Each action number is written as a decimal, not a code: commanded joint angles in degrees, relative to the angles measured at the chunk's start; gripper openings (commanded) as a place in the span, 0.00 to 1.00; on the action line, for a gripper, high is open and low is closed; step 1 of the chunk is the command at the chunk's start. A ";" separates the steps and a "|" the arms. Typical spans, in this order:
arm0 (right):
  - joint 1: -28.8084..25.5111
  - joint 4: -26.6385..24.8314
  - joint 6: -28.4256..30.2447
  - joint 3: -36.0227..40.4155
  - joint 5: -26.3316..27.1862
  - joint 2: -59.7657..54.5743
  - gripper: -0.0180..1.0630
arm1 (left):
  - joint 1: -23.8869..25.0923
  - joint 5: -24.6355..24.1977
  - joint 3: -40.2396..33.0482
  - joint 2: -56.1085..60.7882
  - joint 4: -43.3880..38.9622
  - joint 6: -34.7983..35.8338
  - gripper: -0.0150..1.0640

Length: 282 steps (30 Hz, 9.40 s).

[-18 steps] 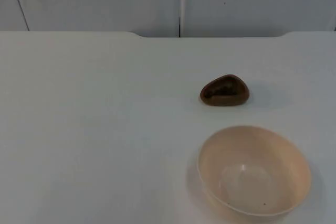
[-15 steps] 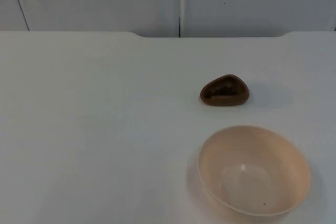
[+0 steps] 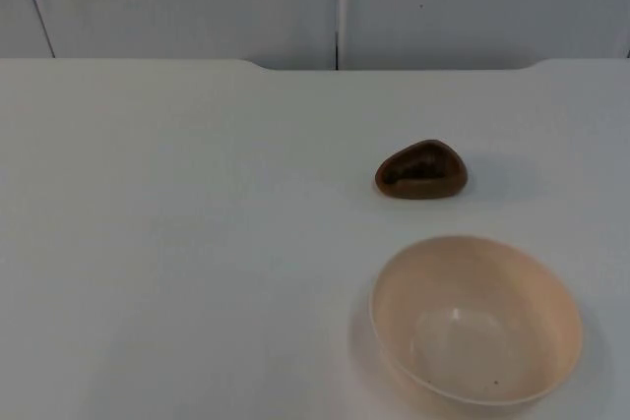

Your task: Pick up the bowl with the left hand and pour the coffee beans from the cup into the bowl with the right hand.

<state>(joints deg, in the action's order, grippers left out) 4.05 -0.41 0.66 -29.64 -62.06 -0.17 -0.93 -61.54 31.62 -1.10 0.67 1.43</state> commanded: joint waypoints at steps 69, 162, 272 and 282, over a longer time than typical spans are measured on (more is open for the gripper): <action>-0.35 0.10 0.20 0.16 0.26 0.17 0.99 | -0.22 8.75 10.34 -43.06 42.42 -27.23 0.99; -0.35 0.10 0.20 0.16 0.26 0.17 0.99 | -41.75 19.31 35.71 -106.59 5.55 14.64 0.98; -0.35 0.10 0.20 0.16 0.26 0.17 0.99 | -37.68 31.83 31.95 -113.75 27.54 3.09 0.10; -0.35 0.10 0.20 0.16 0.26 0.17 0.99 | -37.68 30.46 32.06 -112.64 26.46 3.09 0.01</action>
<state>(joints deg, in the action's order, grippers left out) 4.05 -0.41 0.66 -29.64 -62.06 -0.17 -38.72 -30.35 63.75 -114.83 27.21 4.54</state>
